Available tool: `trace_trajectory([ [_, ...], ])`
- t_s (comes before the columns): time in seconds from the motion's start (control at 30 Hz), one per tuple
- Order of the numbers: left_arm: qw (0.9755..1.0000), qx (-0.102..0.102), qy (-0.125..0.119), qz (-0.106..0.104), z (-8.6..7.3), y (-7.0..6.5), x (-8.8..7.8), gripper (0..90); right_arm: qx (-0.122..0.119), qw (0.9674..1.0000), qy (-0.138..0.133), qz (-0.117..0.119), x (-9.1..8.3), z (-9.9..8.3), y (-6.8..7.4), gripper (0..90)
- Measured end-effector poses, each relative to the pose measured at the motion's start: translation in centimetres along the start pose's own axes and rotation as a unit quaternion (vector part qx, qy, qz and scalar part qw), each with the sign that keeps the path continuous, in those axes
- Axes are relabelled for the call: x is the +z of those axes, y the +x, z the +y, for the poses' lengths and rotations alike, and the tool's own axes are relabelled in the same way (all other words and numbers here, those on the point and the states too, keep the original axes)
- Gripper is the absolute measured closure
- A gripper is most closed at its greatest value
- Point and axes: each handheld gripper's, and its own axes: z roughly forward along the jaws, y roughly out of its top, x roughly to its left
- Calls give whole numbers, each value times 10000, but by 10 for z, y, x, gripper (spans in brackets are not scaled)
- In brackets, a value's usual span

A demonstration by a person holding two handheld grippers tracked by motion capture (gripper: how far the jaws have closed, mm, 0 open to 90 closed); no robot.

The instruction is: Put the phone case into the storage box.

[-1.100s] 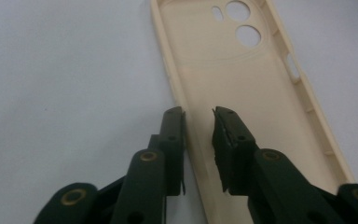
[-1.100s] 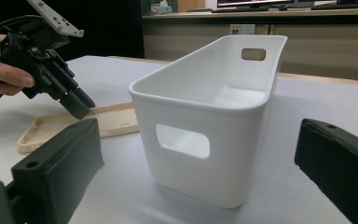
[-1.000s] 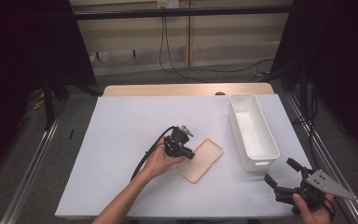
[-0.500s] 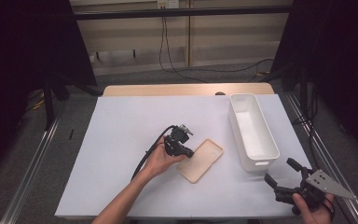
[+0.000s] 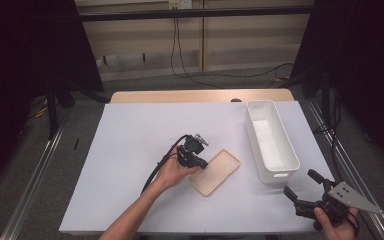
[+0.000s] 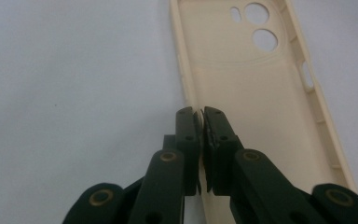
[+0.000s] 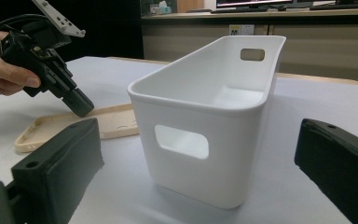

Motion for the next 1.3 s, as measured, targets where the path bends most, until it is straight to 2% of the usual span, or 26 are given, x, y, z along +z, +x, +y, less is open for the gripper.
trace_trajectory([
  [0.5,9999,66,-61,58,-1,-2,0,873,11,10000,3,-3,0,0,0,5],
  [0.73,9999,140,-15,63,-2,-4,-2,876,18,10000,-5,-3,0,0,0,5],
  [1.03,9998,-58,-172,62,-7,0,-6,877,8,10000,5,-10,0,0,0,4],
  [1.3,9977,-244,-594,213,-15,7,-18,876,25,10000,-4,-23,0,0,0,4],
])
